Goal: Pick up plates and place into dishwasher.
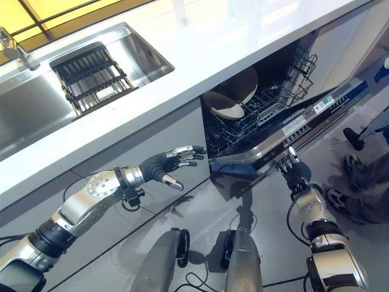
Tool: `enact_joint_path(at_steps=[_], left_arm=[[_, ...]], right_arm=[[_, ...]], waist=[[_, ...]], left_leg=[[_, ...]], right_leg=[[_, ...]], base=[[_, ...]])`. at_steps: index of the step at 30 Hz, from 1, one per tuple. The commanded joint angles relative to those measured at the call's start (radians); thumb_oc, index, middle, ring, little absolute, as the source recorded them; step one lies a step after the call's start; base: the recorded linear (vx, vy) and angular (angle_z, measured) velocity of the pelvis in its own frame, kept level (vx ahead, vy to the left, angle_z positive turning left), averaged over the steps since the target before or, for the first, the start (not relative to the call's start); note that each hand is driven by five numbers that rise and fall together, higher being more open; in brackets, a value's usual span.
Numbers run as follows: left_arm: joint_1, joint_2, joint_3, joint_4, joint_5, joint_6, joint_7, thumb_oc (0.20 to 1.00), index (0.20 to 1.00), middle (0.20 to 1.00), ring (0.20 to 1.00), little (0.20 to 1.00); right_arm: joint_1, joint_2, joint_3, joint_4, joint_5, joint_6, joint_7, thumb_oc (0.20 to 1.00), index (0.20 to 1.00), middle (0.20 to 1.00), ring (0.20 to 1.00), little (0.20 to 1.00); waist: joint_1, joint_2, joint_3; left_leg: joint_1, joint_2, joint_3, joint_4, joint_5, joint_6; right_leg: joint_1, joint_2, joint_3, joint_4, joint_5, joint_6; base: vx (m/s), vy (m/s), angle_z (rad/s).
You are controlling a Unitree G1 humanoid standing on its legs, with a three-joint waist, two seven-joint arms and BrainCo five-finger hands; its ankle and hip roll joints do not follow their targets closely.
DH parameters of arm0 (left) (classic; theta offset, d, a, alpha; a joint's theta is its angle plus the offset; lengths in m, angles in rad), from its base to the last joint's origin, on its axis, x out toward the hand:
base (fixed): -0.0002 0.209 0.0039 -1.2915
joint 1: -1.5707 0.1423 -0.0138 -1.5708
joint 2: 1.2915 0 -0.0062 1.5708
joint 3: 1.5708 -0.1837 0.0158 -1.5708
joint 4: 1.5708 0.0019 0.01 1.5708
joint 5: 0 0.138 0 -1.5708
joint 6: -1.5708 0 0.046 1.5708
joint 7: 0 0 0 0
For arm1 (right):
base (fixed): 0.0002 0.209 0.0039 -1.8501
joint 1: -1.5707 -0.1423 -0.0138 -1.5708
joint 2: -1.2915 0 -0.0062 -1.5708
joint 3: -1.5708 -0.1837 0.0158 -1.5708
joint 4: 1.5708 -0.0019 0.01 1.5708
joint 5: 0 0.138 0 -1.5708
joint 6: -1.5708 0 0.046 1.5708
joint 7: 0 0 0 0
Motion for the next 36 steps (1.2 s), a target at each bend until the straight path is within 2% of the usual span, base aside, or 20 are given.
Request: enact_joint_path(at_steps=[1, 5, 11, 19, 23, 28, 30, 32, 34, 36], left_arm=[[-0.018, 0.006, 0.027, -0.039, -0.044, -0.022, -0.020, 1.000, 1.000, 1.000, 1.000, 1.000], [-0.029, 0.012, 0.024, -0.033, -0.054, -0.012, -0.014, 1.000, 1.000, 1.000, 1.000, 1.000], [-0.027, 0.013, 0.021, -0.013, -0.053, -0.030, -0.013, 1.000, 1.000, 1.000, 1.000, 1.000], [-0.007, -0.041, 0.005, 0.035, 0.009, -0.054, -0.008, 1.000, 1.000, 1.000, 1.000, 1.000], [0.020, -0.081, -0.014, 0.082, 0.041, -0.035, -0.009, 1.000, 1.000, 1.000, 1.000, 1.000], [0.091, -0.184, -0.084, 0.238, 0.137, -0.014, 0.026, 1.000, 1.000, 1.000, 1.000, 1.000], [0.128, -0.229, -0.096, 0.309, 0.143, -0.005, 0.040, 1.000, 1.000, 1.000, 1.000, 1.000], [0.173, -0.278, -0.100, 0.398, 0.158, -0.019, 0.066, 1.000, 1.000, 1.000, 1.000, 1.000], [0.238, -0.340, -0.085, 0.514, 0.143, -0.060, 0.071, 1.000, 1.000, 1.000, 1.000, 1.000], [0.272, -0.372, -0.068, 0.588, 0.144, -0.093, 0.042, 1.000, 1.000, 1.000, 1.000, 1.000]], right_arm=[[-0.287, -0.018, 0.009, -0.080, 0.001, -0.066, 0.100, 1.000, 1.000, 1.000, 1.000, 1.000], [-0.304, -0.041, 0.007, -0.054, -0.014, -0.058, 0.080, 1.000, 1.000, 1.000, 1.000, 1.000], [-0.274, -0.046, -0.013, -0.006, -0.034, -0.044, 0.057, 1.000, 1.000, 1.000, 1.000, 1.000], [-0.168, 0.010, -0.053, 0.057, -0.081, -0.049, 0.043, 1.000, 1.000, 1.000, 1.000, 1.000], [-0.095, 0.052, -0.073, 0.085, -0.120, -0.075, -0.009, 1.000, 1.000, 1.000, 1.000, 1.000], [0.020, 0.175, -0.060, 0.074, -0.136, -0.098, -0.064, 1.000, 1.000, 1.000, 1.000, 1.000], [0.076, 0.213, -0.047, 0.054, -0.142, -0.087, -0.068, 1.000, 1.000, 1.000, 1.000, 1.000], [0.150, 0.256, -0.032, 0.033, -0.122, -0.071, -0.062, 1.000, 1.000, 1.000, 1.000, 1.000], [0.259, 0.330, 0.012, -0.007, -0.176, -0.061, -0.031, 1.000, 1.000, 1.000, 1.000, 1.000], [0.327, 0.362, 0.039, -0.033, -0.194, -0.037, -0.004, 1.000, 1.000, 1.000, 1.000, 1.000]], waist=[[0.083, 0.005, -0.034], [0.085, 0.000, -0.043], [0.085, -0.008, -0.058], [0.076, -0.022, -0.090], [0.066, -0.033, -0.127], [0.040, -0.053, -0.214], [0.029, -0.060, -0.241], [0.015, -0.064, -0.270], [-0.003, -0.066, -0.304], [-0.012, -0.066, -0.324]], left_leg=[[0.065, -0.022, 0.066, 0.072, -0.126, 0.087], [0.072, -0.019, 0.063, 0.067, -0.118, 0.084], [0.086, -0.015, 0.062, 0.053, -0.115, 0.083], [0.150, -0.007, 0.070, -0.028, -0.095, 0.080], [0.212, -0.002, 0.083, -0.126, -0.061, 0.068], [0.319, 0.003, 0.104, -0.345, 0.031, 0.047], [0.353, 0.002, 0.108, -0.420, 0.066, 0.041], [0.384, 0.001, 0.112, -0.499, 0.107, 0.034], [0.418, 0.006, 0.122, -0.609, 0.163, 0.025], [0.440, 0.011, 0.131, -0.679, 0.194, 0.018]], right_leg=[[0.096, 0.024, 0.075, 0.005, 0.013, -0.011], [0.108, 0.022, 0.070, -0.005, 0.019, -0.013], [0.123, 0.023, 0.069, -0.017, 0.022, -0.009], [0.188, 0.040, 0.074, -0.097, 0.042, 0.002], [0.248, 0.061, 0.078, -0.196, 0.073, 0.017], [0.336, 0.101, 0.114, -0.425, 0.152, 0.052], [0.365, 0.111, 0.126, -0.510, 0.185, 0.064], [0.388, 0.123, 0.139, -0.585, 0.224, 0.078], [0.404, 0.136, 0.159, -0.681, 0.276, 0.096], [0.415, 0.139, 0.164, -0.736, 0.306, 0.104]], base=[[0.03, -0.017, 0.08], [0.01, -0.001, 0.12], [0.00, 0.003, 0.19], [0.00, 0.007, 0.05], [0.01, 0.032, -0.02], [0.04, 0.036, -0.12], [0.05, 0.039, -0.15], [0.02, 0.033, -0.21], [-0.01, 0.038, -0.23], [-0.01, 0.021, -0.20]])
